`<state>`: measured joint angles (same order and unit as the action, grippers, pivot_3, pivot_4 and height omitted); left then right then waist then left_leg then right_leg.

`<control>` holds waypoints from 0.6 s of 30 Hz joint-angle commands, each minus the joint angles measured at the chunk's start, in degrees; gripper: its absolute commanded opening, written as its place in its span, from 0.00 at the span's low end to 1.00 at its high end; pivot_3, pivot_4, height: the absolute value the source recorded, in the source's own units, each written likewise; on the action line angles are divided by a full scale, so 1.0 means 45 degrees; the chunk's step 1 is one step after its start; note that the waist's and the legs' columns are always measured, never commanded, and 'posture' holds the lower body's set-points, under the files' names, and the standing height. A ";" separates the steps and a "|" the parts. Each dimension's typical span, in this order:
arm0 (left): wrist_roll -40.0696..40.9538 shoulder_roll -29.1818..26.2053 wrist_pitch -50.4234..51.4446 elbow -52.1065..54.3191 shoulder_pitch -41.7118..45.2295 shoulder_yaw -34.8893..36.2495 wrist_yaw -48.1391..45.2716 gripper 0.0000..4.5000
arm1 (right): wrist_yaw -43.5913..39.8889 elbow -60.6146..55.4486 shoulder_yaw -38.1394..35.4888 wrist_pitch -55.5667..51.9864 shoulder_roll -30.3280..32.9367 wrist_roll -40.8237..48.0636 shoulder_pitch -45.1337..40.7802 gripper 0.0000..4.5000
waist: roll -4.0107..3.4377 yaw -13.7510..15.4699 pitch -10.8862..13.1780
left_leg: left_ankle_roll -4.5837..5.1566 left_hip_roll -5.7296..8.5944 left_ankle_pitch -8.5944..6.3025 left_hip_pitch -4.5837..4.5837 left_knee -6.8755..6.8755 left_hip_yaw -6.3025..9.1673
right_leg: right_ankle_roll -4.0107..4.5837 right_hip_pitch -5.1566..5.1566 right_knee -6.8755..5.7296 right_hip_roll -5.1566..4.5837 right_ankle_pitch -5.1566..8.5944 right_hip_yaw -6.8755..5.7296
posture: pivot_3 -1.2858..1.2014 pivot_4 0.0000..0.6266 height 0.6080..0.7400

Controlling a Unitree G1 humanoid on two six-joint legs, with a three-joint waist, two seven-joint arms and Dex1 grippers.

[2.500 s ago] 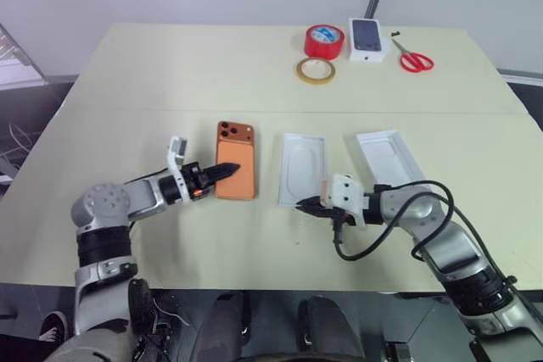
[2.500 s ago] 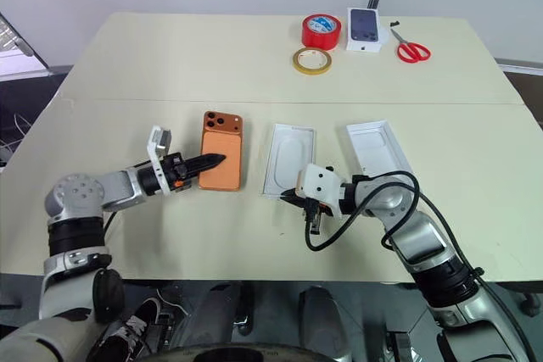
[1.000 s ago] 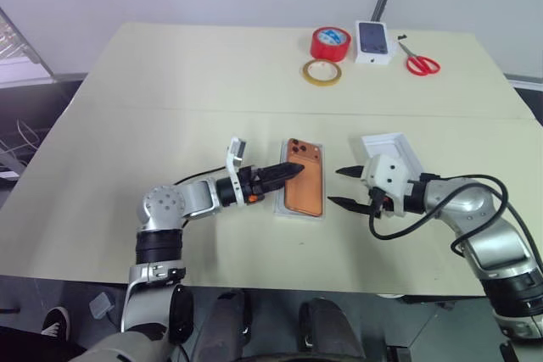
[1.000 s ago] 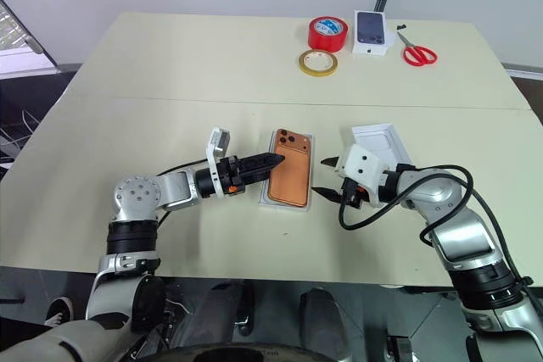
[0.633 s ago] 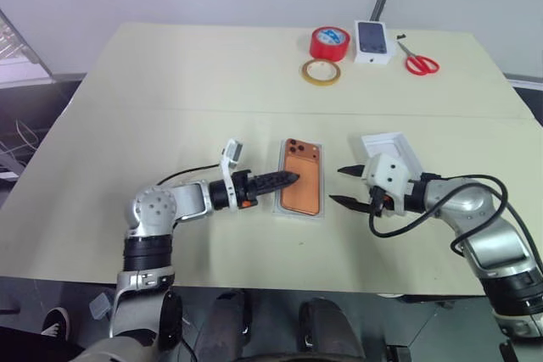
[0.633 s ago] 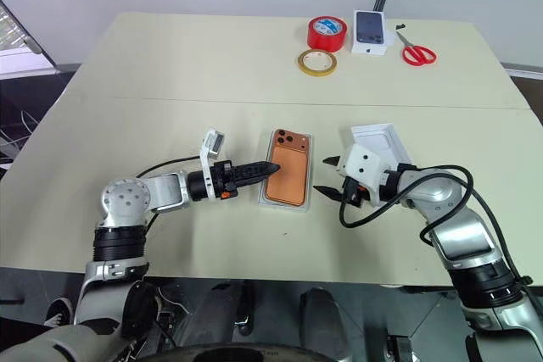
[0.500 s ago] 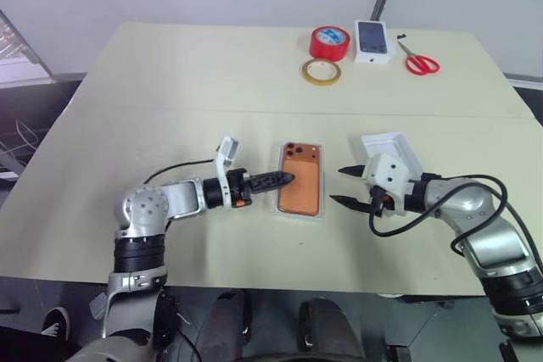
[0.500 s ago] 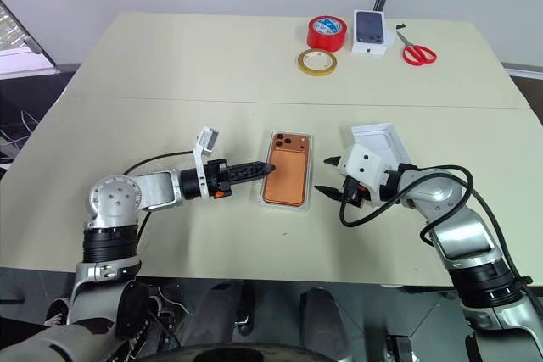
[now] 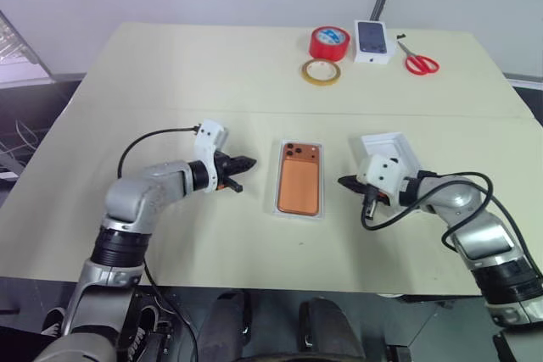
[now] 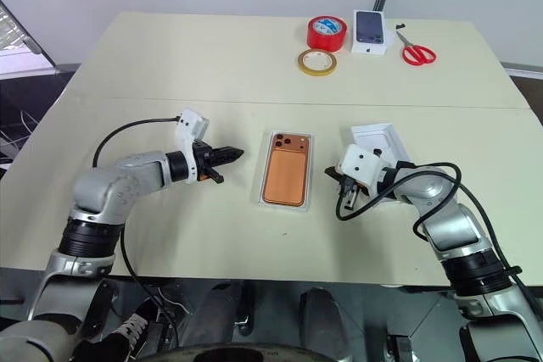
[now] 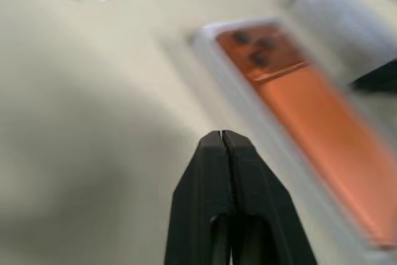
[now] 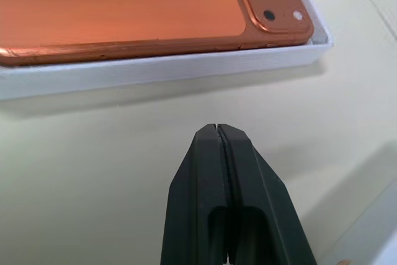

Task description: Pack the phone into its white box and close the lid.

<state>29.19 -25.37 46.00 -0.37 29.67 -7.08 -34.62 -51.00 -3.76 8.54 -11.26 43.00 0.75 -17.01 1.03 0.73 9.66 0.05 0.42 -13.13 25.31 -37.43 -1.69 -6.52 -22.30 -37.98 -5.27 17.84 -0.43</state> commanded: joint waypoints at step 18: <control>-0.3526 0.3514 -0.4572 -0.3416 0.1717 -0.3385 -0.3595 0.01 | -0.0129 -0.0503 -0.0900 -0.0738 0.0353 0.0353 0.0368 0.00 | -0.0013 0.0462 -0.0003 | 0.0173 0.0026 -0.0097 0.0007 -0.0155 0.0023 | -0.0002 0.0104 0.0004 -0.0004 0.0002 -0.0019 | 0.52 0.24 0.91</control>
<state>12.99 -12.96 26.64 -16.26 35.50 -19.09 -48.26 -51.02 -3.30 6.63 -14.47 44.10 0.33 -15.53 0.97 2.81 9.65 0.88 0.56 -13.60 25.35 -38.16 -1.60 -6.52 -21.83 -37.96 -5.31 17.84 -0.50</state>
